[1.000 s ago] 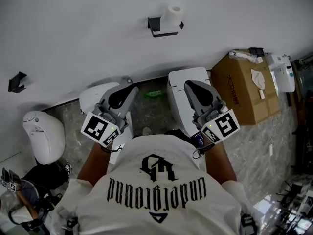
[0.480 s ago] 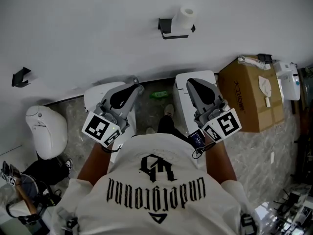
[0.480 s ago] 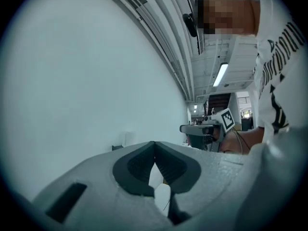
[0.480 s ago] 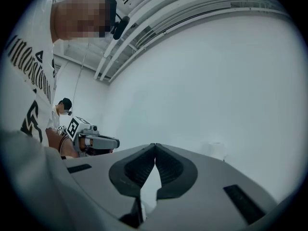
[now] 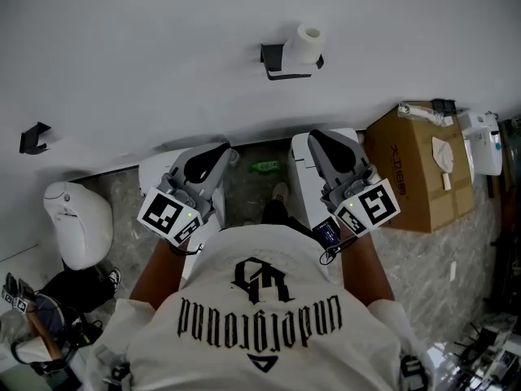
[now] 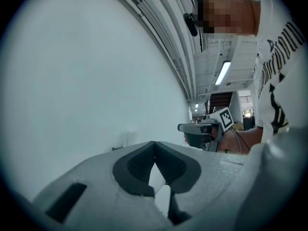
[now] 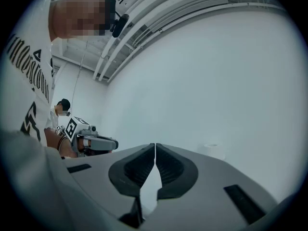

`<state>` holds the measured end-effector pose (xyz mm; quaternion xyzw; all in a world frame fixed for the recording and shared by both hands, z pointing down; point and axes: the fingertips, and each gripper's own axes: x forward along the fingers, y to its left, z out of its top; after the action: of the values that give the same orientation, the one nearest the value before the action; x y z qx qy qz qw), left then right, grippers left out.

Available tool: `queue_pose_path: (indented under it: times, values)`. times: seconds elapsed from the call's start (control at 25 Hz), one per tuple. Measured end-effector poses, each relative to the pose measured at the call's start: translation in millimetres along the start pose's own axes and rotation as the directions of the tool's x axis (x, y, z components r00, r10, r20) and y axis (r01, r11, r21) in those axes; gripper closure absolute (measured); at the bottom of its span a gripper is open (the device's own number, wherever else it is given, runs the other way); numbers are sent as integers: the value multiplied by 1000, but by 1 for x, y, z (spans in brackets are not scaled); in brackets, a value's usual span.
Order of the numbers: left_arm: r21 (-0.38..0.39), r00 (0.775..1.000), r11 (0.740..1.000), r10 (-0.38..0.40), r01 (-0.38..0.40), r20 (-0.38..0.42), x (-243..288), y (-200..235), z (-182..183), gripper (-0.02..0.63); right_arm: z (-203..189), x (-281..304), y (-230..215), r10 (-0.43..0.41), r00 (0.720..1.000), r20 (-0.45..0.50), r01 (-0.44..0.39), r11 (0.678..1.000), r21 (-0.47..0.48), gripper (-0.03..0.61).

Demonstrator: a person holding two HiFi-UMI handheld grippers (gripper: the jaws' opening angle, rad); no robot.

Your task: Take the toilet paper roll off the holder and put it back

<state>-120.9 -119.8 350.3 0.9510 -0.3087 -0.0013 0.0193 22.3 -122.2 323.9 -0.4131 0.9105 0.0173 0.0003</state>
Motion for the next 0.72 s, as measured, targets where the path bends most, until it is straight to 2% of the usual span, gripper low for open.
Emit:
queue_pose_path:
  times: [0.48, 0.6, 0.72]
  values:
    - [-22, 999, 999, 36, -37, -22, 74, 42, -3, 600, -11, 40, -89, -3, 999, -34, 4, 1000, 23, 557]
    - [-33, 999, 999, 42, -43, -30, 92, 56, -7, 600, -18, 56, -112, -8, 999, -52, 9, 999, 32, 485]
    - [-45, 998, 998, 48, -50, -40, 111, 67, -13, 600, -27, 70, -134, -8, 997, -71, 12, 999, 47, 444]
